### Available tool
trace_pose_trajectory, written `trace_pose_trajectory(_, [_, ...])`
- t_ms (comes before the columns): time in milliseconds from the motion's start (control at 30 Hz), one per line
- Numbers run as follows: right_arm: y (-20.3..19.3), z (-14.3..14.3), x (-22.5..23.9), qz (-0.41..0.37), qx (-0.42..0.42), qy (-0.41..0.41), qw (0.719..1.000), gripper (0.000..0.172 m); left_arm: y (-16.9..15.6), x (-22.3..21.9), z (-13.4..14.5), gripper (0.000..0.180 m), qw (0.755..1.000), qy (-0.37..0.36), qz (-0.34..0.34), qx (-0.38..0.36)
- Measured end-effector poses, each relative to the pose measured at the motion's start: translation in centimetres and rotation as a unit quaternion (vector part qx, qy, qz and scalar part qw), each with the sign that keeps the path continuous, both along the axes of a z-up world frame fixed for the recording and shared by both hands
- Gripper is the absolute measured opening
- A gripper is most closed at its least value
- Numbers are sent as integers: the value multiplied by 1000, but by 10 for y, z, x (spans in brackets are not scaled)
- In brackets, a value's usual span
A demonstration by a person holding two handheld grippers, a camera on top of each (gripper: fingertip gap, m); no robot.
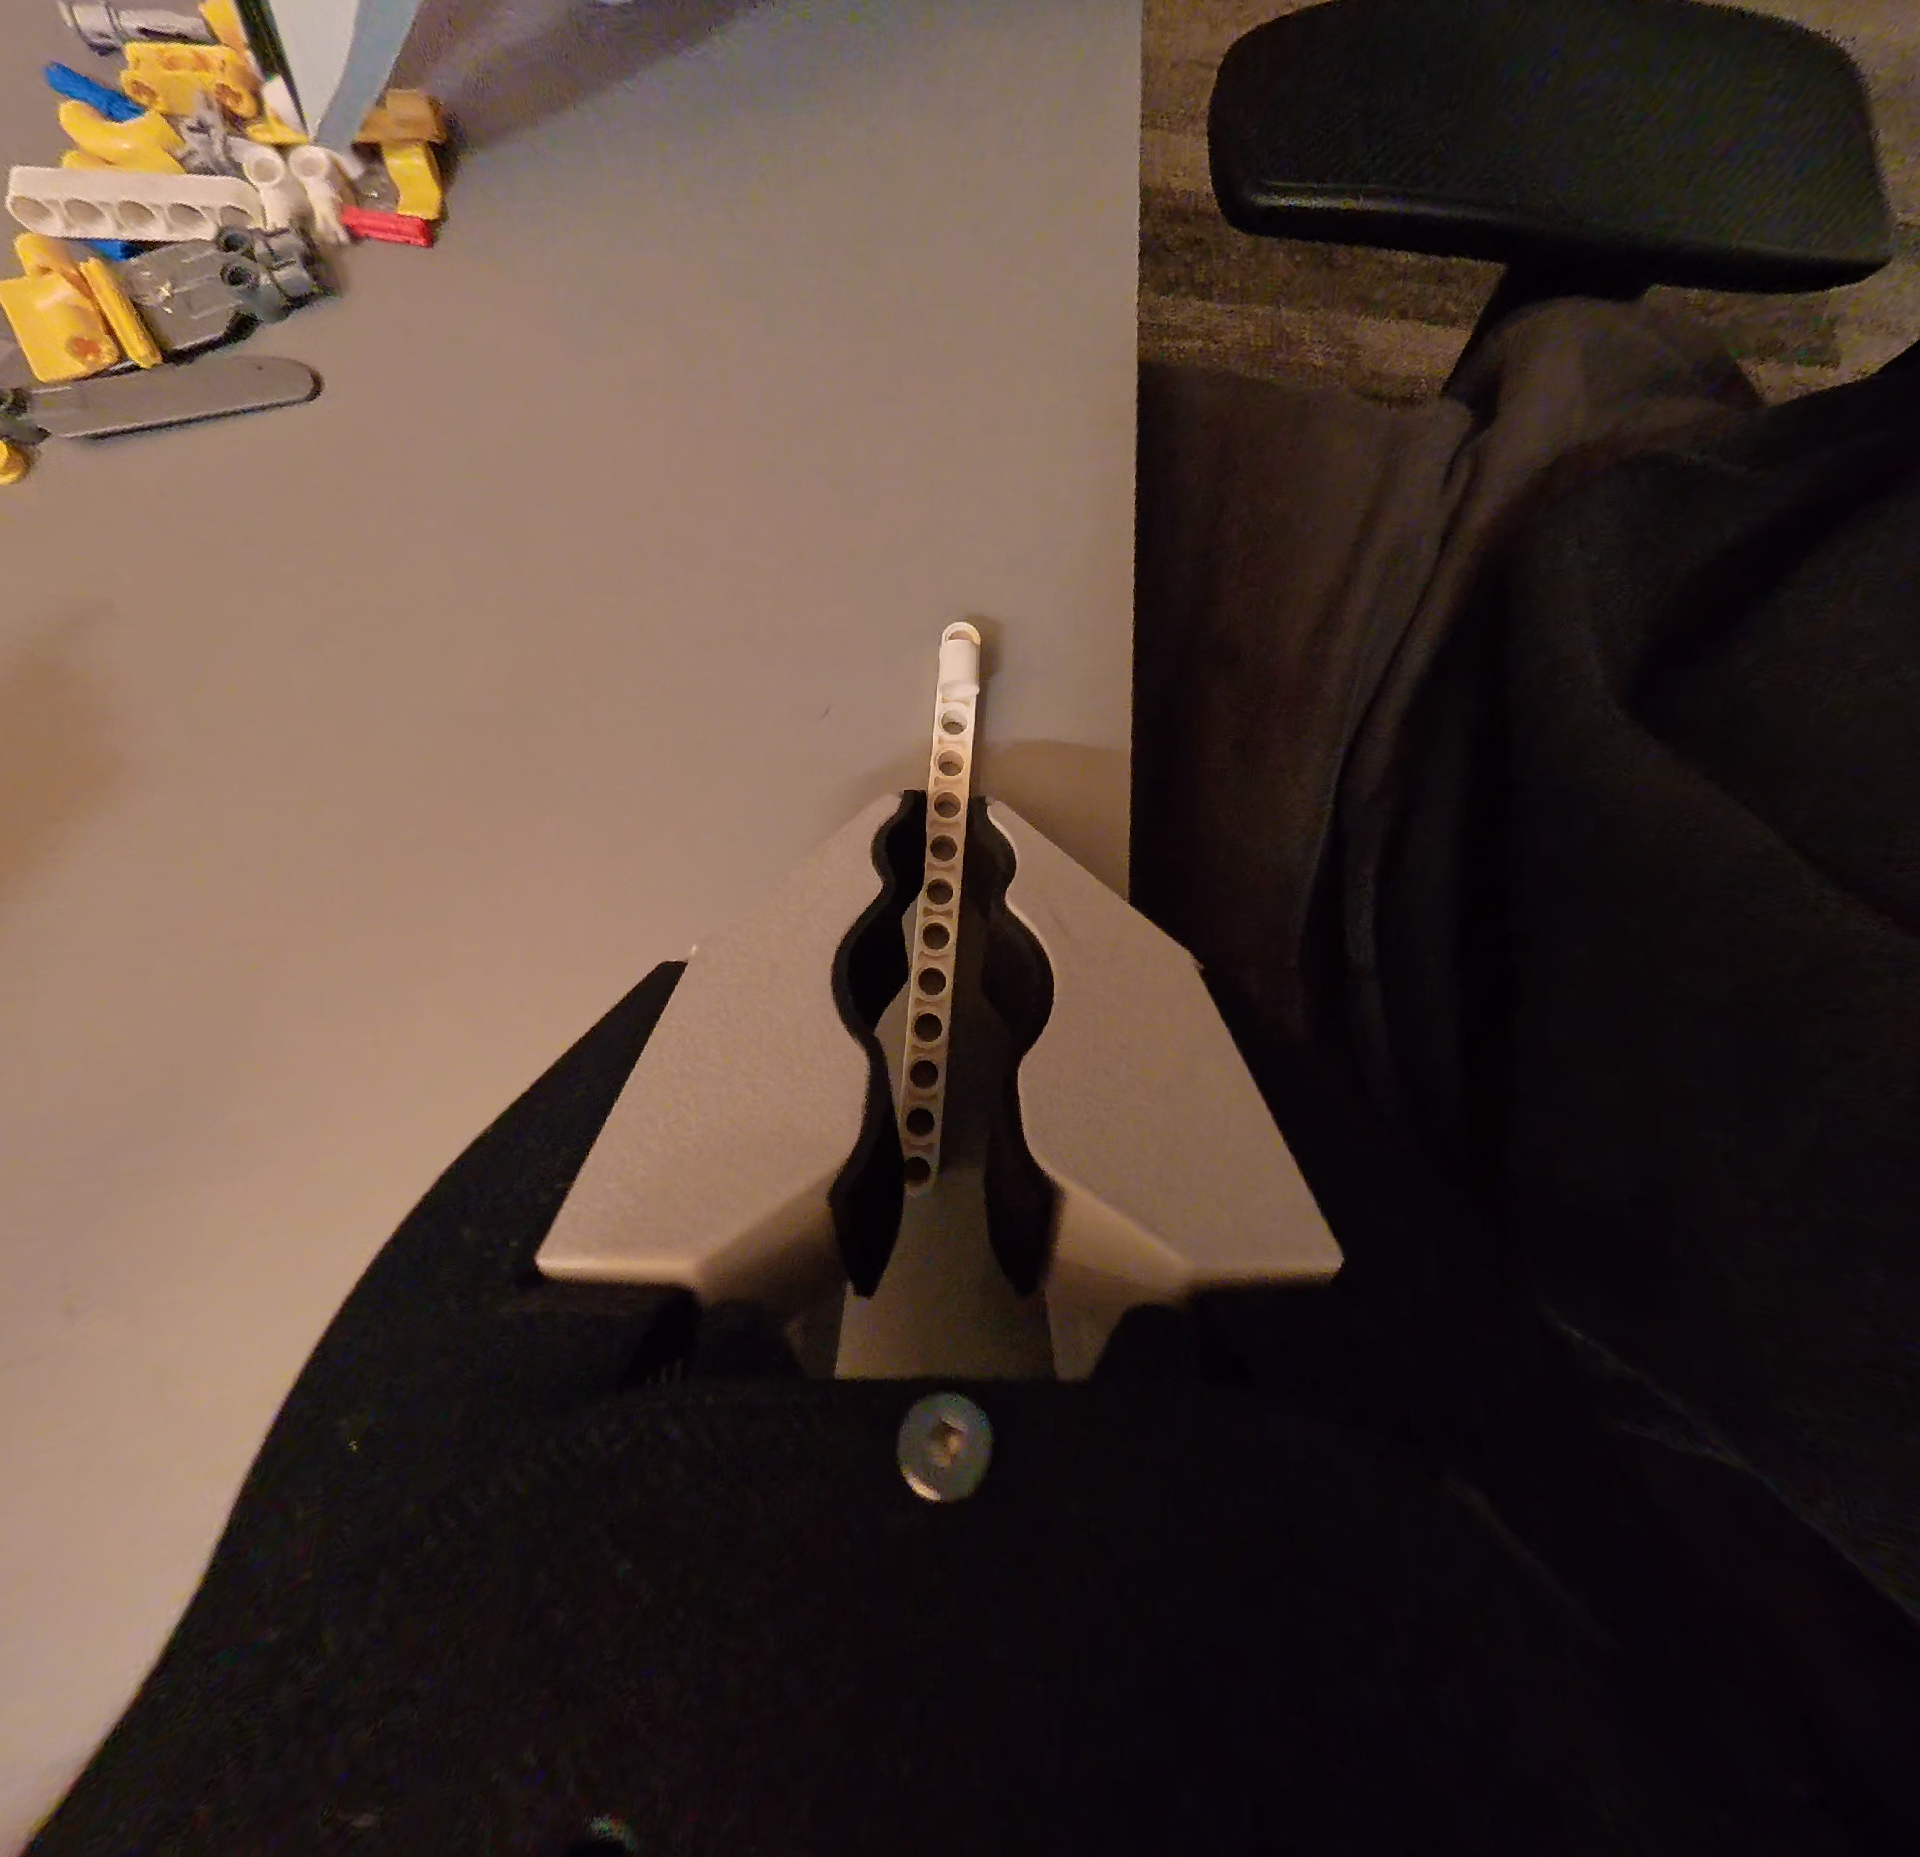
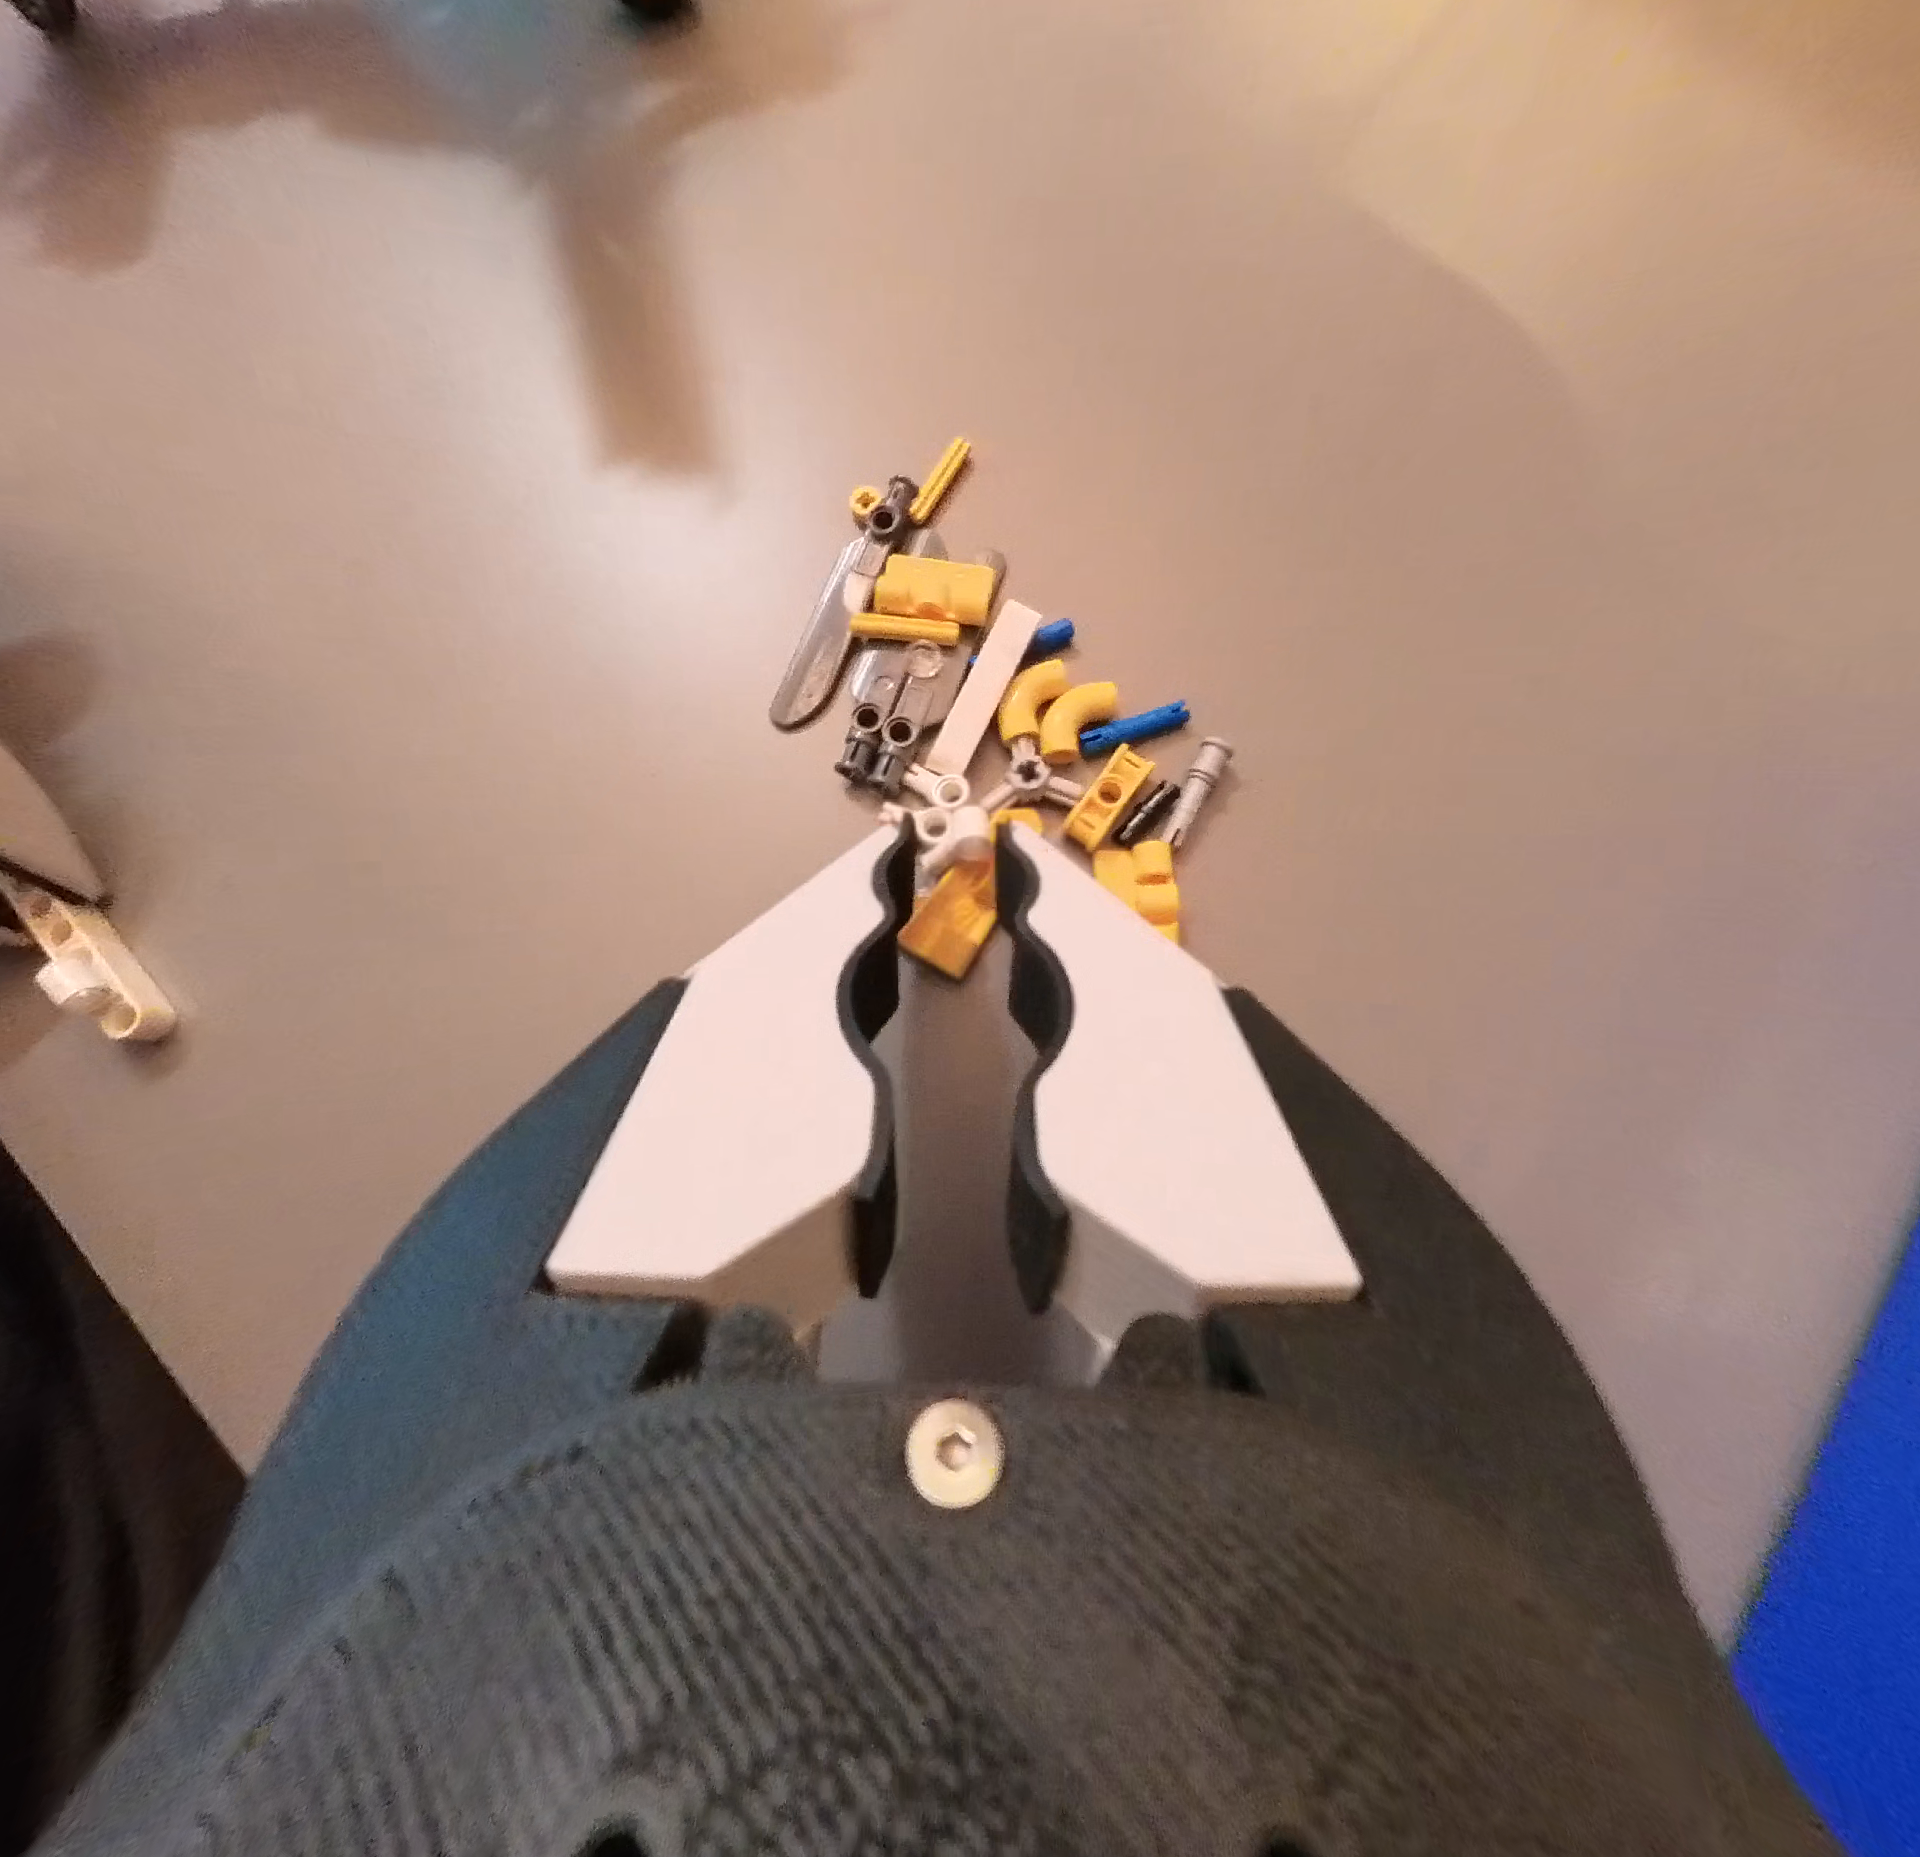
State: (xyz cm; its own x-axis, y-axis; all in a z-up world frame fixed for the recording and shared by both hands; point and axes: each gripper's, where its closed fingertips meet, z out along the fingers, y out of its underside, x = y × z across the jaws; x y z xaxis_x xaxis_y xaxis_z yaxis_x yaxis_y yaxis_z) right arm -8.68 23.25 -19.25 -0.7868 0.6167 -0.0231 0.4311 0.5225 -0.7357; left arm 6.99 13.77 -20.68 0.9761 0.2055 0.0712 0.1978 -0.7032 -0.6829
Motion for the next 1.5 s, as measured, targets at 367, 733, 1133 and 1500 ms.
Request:
trace_pose_trajectory(367, [-33, 45, 68, 141, -90, -7, 986, 27, 0, 0, 0, 7, 1000, -15, 10, 18])
trace_pose_trajectory(733, [-87, -8, 152, 338, -2, 5, 941, 6, 2, 1, 0, 7, 1000, -13, 2, 12])
trace_pose_trajectory(1133, [-87, 9, 145, 322, -83, -27, 943, 4, 4, -5, 9, 6, 999, -40, 8, 25])
trace_pose_trajectory(1500, [-90, 16, 140, 286, -137, -105, 942, 3, 2, -8, 11, 7, 1000, -6, 28, -12])
